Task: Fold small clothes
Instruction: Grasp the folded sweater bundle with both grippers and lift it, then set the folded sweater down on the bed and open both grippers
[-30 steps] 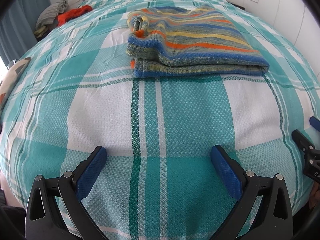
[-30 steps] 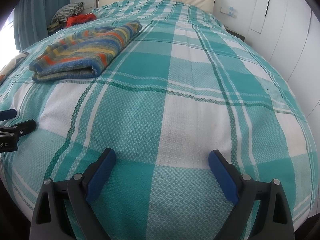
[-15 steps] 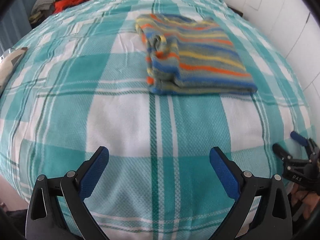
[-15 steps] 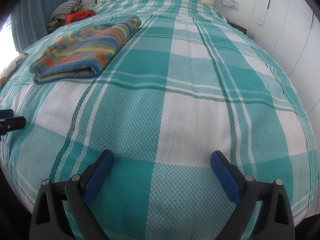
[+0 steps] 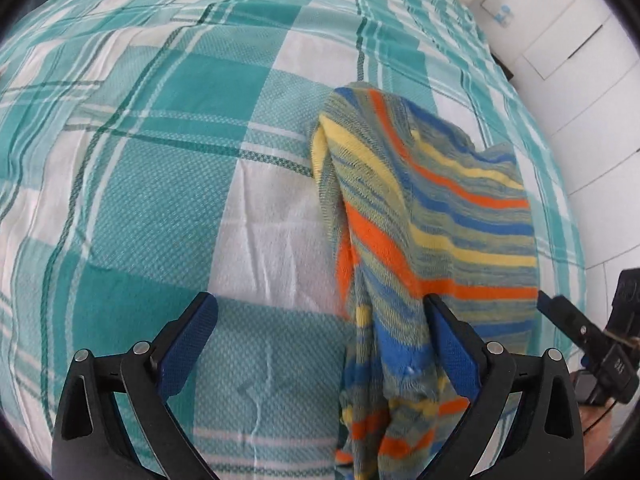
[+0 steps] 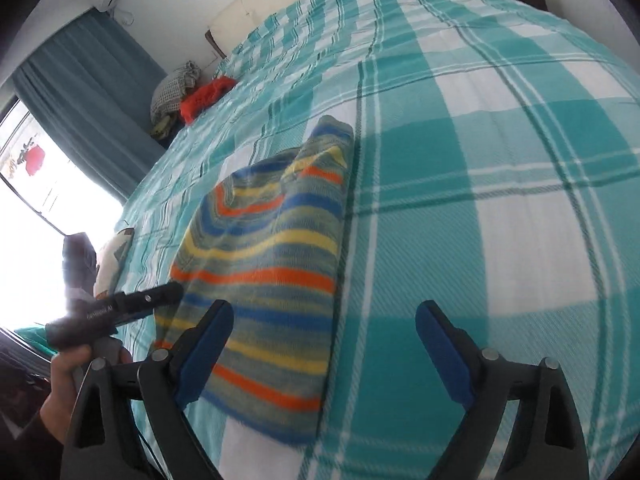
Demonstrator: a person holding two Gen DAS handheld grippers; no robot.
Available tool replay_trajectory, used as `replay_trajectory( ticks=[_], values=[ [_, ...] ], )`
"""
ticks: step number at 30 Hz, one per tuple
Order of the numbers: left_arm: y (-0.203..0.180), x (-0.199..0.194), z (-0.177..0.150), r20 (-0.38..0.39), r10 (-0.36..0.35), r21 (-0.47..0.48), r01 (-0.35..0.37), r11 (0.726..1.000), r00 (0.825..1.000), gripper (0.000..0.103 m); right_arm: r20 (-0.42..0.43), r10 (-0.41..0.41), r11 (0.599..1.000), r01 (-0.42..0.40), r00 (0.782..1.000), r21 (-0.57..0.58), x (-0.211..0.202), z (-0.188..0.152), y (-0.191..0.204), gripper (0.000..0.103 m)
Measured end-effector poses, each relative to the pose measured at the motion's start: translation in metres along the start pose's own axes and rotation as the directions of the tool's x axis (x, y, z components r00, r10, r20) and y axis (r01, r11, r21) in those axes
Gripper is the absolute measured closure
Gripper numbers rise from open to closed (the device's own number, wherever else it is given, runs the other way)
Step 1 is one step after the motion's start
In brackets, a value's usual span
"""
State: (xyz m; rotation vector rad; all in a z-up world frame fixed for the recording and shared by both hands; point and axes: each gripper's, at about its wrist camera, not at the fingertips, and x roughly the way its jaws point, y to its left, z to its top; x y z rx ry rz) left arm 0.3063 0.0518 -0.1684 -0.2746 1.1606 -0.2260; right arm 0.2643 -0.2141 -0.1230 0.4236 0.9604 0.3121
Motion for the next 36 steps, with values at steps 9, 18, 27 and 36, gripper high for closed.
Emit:
replay_trajectory(
  ticks=[9, 18, 27, 36],
  values=[
    [-0.030, 0.003, 0.009, 0.024, -0.008, 0.117, 0.005, 0.993, 1.000, 0.087, -0.098, -0.112, 0.968, 0.087, 0.989, -0.235, 0.079, 0.014, 0.062, 0.075],
    [-0.061, -0.094, 0.025, 0.219, -0.079, 0.204, 0.033, 0.978, 0.972, 0.089, 0.139, -0.045, 0.911, 0.098, 0.989, -0.400, -0.004, 0.030, 0.139, 0.078],
    [-0.052, -0.074, 0.004, 0.222, 0.141, 0.189, -0.184, 0.964, 0.965, 0.040, 0.128, -0.241, 0.922, 0.269, 0.962, -0.280, -0.021, 0.062, 0.082, 0.016],
    [-0.048, -0.141, -0.112, 0.432, 0.379, 0.157, -0.482, 0.862, 0.819, 0.002, 0.170, -0.406, 0.838, 0.440, 0.898, -0.324, -0.094, -0.050, 0.040, 0.005]
  ],
)
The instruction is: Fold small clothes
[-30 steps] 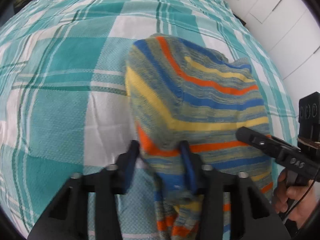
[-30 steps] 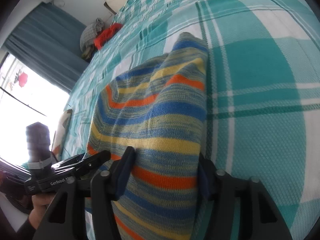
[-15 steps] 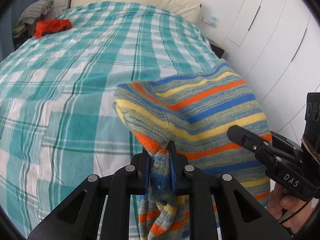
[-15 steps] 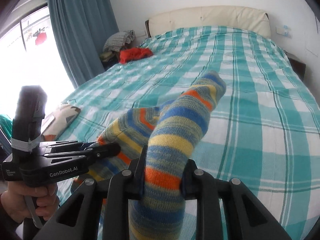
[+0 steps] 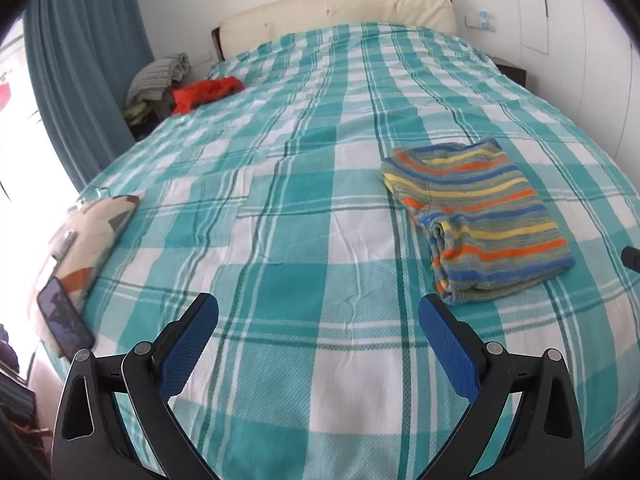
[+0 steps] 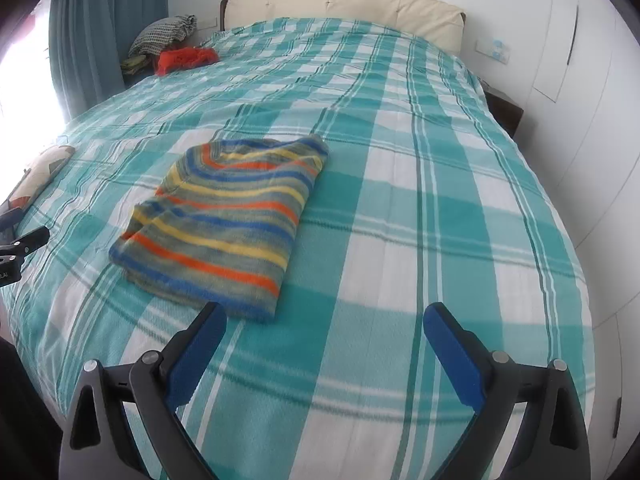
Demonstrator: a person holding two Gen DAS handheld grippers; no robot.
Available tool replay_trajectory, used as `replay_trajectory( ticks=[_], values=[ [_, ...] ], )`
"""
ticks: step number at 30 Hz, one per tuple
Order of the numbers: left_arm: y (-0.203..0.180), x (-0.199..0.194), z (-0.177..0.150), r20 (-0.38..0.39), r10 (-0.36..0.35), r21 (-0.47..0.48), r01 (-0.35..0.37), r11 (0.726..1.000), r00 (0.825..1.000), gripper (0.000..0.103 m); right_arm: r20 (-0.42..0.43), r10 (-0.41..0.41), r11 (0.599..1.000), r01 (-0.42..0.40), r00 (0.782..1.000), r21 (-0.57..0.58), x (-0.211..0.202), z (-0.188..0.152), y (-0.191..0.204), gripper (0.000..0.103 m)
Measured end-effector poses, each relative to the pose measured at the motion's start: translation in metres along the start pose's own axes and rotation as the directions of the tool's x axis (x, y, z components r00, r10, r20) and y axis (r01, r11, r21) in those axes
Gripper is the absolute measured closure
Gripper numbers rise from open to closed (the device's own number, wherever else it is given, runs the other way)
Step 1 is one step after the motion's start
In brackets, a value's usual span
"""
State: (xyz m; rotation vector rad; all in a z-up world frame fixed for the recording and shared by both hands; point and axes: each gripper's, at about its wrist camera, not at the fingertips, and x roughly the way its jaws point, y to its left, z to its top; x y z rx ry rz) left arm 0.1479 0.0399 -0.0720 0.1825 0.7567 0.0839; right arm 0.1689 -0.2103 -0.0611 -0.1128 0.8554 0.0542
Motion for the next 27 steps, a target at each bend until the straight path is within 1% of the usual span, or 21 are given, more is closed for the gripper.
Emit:
replay_trajectory(
  ticks=[3, 5, 7, 10, 13, 17, 25, 27],
  values=[
    [-0.005, -0.026, 0.000, -0.010, 0.054, -0.018, -0.054, 0.998, 0.998, 0.002, 0.019, 0.000, 1.000, 0.000, 1.000, 0.025, -0.031, -0.017, 0.011, 0.005],
    [-0.007, -0.044, -0.001, -0.008, 0.077, -0.030, -0.077, 0.997, 0.997, 0.002, 0.040, 0.022, 0.999, -0.024, 0.999, 0.044, -0.053, -0.023, 0.021, 0.005],
    [-0.009, -0.060, -0.003, -0.016, 0.051, -0.041, -0.051, 0.998, 0.999, 0.002, 0.053, 0.049, 0.997, -0.052, 0.997, 0.059, -0.072, -0.024, 0.028, 0.005],
    [-0.015, -0.078, -0.006, -0.069, 0.020, -0.014, -0.021, 1.000, 0.997, 0.002, 0.052, 0.062, 0.997, -0.064, 0.997, 0.052, -0.098, -0.026, 0.040, 0.005],
    [-0.021, -0.096, -0.014, -0.060, -0.004, -0.014, 0.003, 1.000, 0.998, 0.002, 0.035, 0.072, 0.996, -0.073, 0.997, 0.045, -0.117, -0.029, 0.049, 0.005],
    [-0.022, -0.110, -0.020, -0.085, -0.049, -0.028, 0.047, 0.999, 0.995, 0.002, 0.024, 0.062, 0.998, -0.063, 0.998, 0.017, -0.137, -0.036, 0.059, 0.005],
    [-0.022, -0.129, -0.025, -0.088, -0.052, -0.034, 0.049, 0.998, 0.995, 0.002, 0.022, 0.054, 0.998, -0.054, 0.998, -0.014, -0.169, -0.048, 0.076, 0.005],
    [-0.023, -0.132, -0.026, -0.091, -0.052, -0.028, 0.049, 0.998, 0.994, 0.002, 0.020, 0.052, 0.998, -0.052, 0.998, -0.022, -0.174, -0.052, 0.079, 0.002]
  ],
)
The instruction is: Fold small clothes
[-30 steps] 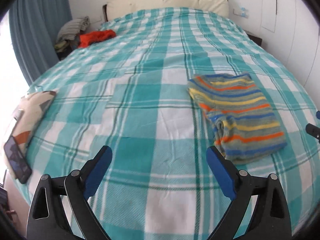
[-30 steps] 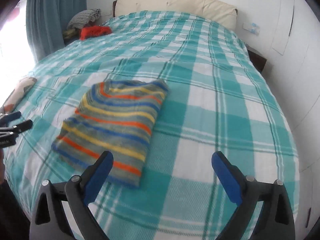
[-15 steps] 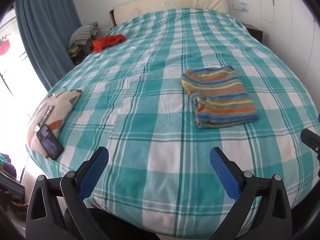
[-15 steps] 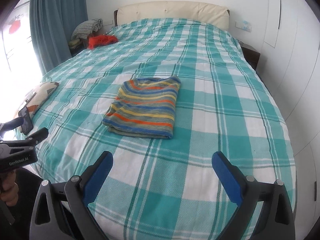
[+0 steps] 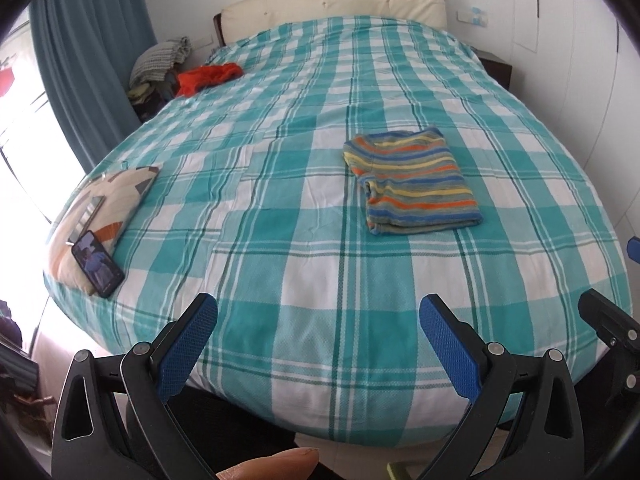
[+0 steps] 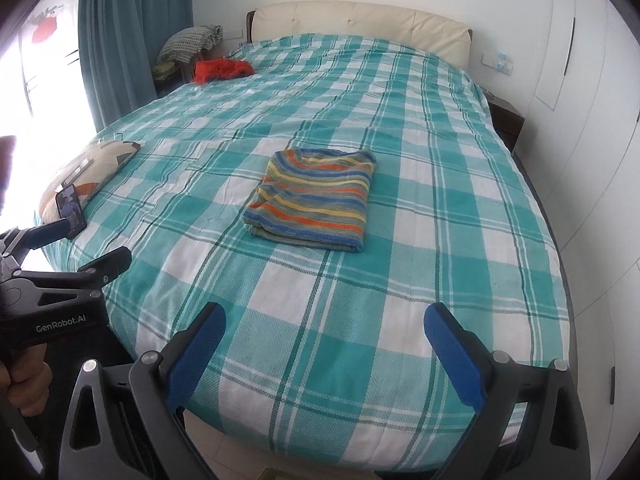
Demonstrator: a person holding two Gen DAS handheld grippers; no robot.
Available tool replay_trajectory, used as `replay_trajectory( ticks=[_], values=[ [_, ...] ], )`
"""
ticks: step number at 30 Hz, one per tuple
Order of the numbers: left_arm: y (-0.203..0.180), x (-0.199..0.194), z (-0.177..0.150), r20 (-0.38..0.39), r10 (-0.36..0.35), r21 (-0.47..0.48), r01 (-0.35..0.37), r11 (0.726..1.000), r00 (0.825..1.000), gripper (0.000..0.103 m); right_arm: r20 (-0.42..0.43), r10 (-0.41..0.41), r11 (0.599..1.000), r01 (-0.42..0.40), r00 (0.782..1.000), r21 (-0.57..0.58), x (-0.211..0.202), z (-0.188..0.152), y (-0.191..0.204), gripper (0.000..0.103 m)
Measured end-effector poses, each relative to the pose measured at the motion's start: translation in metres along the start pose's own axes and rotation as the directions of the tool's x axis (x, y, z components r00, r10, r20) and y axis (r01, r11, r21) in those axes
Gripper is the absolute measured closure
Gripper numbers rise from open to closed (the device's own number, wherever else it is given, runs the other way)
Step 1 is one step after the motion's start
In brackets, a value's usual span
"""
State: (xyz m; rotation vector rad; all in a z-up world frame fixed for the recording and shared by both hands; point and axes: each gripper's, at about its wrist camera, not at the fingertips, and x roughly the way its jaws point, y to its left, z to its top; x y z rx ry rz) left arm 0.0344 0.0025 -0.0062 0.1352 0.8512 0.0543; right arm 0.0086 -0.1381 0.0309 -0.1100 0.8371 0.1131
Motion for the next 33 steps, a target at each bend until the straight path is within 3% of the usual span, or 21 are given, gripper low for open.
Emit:
replay_trajectory(
  ticks=[4, 19, 28, 33],
  values=[
    [0.002, -0.003, -0.002, -0.019, -0.023, -0.011, 0.023, 1.000, 1.000, 0.001, -0.005, 0.010, 1.000, -0.010, 1.000, -0.002, -0.008, -0.004, 0.005, 0.001],
    [-0.006, -0.018, -0.002, 0.006, 0.014, -0.006, -0.014, 1.000, 1.000, 0.000, 0.003, 0.001, 1.000, -0.001, 1.000, 0.015, -0.017, 0.006, 0.008, 0.001],
    [-0.005, -0.015, 0.000, -0.008, -0.032, -0.021, 0.032, 0.999, 0.999, 0.000, -0.004, -0.017, 1.000, 0.017, 1.000, 0.012, -0.014, 0.004, 0.005, 0.001],
    [-0.008, -0.018, 0.000, 0.011, 0.000, -0.011, 0.000, 1.000, 1.000, 0.001, 0.003, -0.024, 1.000, 0.024, 1.000, 0.021, -0.015, 0.005, 0.000, 0.001]
  ],
)
